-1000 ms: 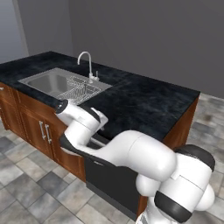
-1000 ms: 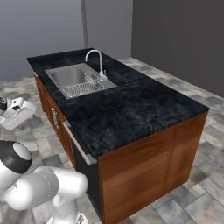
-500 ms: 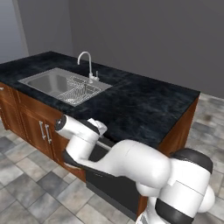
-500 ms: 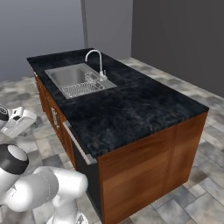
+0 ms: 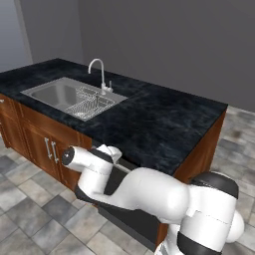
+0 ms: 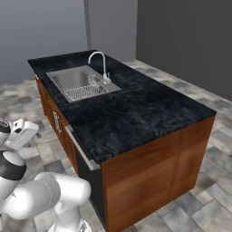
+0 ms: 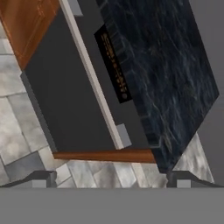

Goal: Open the dishwasher door and pull out the top rack.

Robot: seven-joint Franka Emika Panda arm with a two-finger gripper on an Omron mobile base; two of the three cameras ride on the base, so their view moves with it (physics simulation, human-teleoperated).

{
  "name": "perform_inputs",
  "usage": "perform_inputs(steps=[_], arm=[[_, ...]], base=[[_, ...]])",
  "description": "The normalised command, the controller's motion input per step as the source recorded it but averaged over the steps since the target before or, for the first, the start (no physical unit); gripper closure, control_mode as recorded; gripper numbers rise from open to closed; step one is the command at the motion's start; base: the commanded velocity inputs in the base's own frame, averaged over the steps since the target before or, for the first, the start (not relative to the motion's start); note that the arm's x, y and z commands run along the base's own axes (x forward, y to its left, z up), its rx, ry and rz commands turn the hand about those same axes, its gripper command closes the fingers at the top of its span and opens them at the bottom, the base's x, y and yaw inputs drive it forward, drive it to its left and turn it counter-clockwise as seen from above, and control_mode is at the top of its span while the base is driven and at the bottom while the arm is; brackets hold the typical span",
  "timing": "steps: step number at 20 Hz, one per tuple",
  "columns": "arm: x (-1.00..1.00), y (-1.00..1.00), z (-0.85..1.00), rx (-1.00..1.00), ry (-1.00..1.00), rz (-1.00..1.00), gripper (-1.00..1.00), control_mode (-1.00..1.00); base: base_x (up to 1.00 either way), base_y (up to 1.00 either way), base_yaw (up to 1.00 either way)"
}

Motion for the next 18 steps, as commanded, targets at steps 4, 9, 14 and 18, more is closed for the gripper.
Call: perform_inputs(steps=[4,9,14,18], arm=[[0.04,-0.04,-0.29,-0.08,-0.02,0.0,-1.0,-1.0],[0.04,-0.05,-0.23,-0.09,-0.03,0.0,-1.0,-1.0],[0.08,-0.08,-0.19,-0.08,-0.02,0.0,-1.0,-1.0],[0.05,-0.15,-0.09,-0.07,-0.02,0.0,-1.0,-1.0]], base=[[0.0,0.0,0.0],[0.0,0.0,0.0],[0.0,0.0,0.0],[0.0,0.0,0.0]])
